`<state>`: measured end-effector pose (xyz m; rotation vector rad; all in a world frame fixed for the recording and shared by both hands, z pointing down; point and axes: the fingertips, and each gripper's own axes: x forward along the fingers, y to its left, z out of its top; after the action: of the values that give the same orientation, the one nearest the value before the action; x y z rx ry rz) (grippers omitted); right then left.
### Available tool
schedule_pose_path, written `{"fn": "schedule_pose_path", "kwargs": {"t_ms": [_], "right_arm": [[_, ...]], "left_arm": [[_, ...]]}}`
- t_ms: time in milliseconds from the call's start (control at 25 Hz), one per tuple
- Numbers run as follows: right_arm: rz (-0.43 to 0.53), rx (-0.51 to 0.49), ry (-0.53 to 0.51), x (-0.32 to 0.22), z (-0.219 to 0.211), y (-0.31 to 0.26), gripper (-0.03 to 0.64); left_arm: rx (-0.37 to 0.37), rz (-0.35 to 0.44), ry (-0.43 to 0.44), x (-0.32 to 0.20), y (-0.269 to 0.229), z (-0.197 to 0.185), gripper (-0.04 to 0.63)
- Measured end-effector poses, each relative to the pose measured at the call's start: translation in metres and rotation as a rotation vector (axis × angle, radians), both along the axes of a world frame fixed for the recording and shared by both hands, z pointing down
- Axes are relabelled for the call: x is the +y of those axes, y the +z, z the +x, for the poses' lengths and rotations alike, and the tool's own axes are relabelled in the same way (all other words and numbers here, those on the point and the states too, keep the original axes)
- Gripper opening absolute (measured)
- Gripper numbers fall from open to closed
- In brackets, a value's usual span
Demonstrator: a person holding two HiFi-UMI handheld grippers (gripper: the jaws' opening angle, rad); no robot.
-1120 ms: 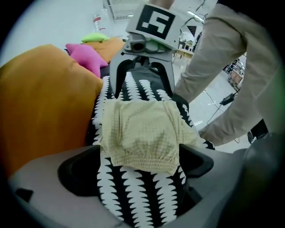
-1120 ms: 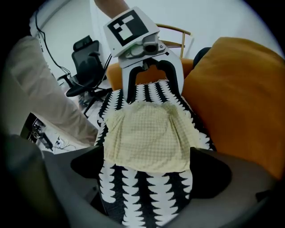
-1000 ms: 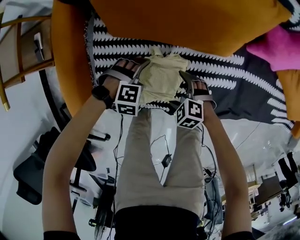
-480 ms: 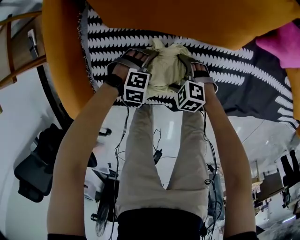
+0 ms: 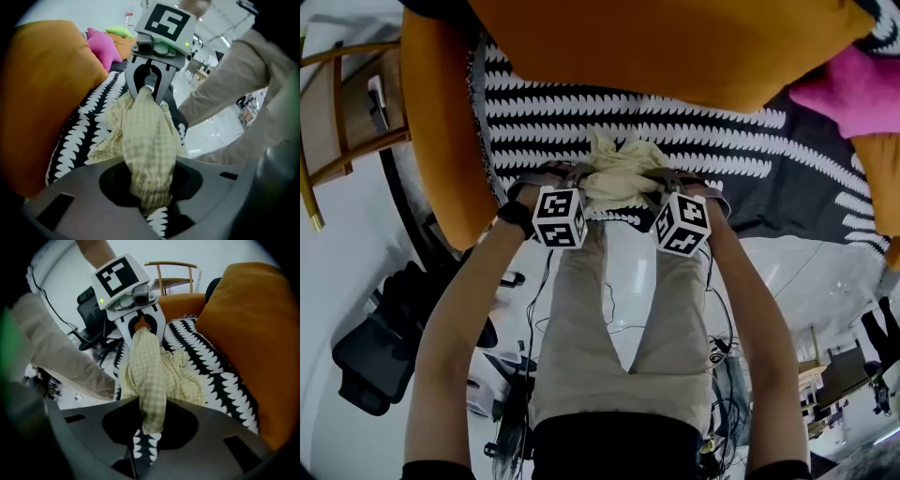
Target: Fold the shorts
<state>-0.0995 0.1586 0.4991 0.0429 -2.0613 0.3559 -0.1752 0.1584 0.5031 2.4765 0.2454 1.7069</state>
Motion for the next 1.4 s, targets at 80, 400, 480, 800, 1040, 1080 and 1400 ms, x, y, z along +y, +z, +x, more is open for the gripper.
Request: {"fn": "schedule_pose_path", "kwargs": {"t_ms": [80,400,480,800,1040,1080,1400], "right_arm": [[-0.182,-0.078,0.017,0.026,-0.005,-0.027,0.087],[-0.432,-0.06,0.154,-0.012,0.027,-0.01,0.097],[-0.292,-0.018,0.254,-0.075,0.045,0.014,0.223],[0.019,-0.086,0.218,-0.134,0.055,-0.036,0.351],[0.252,-0.058,-0.026,-0.078,0.015,-0.045,0.285],[0.335,-0.015,-0.065,-0.079,0.014,-0.036,0.271],[0.951,0.209,0.033,-0.133,0.033,-0.028,0.061]], "left_arm": [[0.05,-0.141,-0.019,0.027,-0.026,-0.004,0.137],[0.07,-0.268,-0.111,-0.018,-0.003,0.017,0.212],[0.052,-0.154,-0.239,-0.082,0.016,0.021,0.36],[0.24,-0.024,-0.241,-0.127,-0.064,0.042,0.382],[0.073,0.256,0.014,-0.073,-0.029,0.042,0.414],[0.042,0.293,0.029,-0.074,-0.017,0.039,0.413],[0.094,0.713,-0.063,-0.14,-0.026,0.051,0.117]]}}
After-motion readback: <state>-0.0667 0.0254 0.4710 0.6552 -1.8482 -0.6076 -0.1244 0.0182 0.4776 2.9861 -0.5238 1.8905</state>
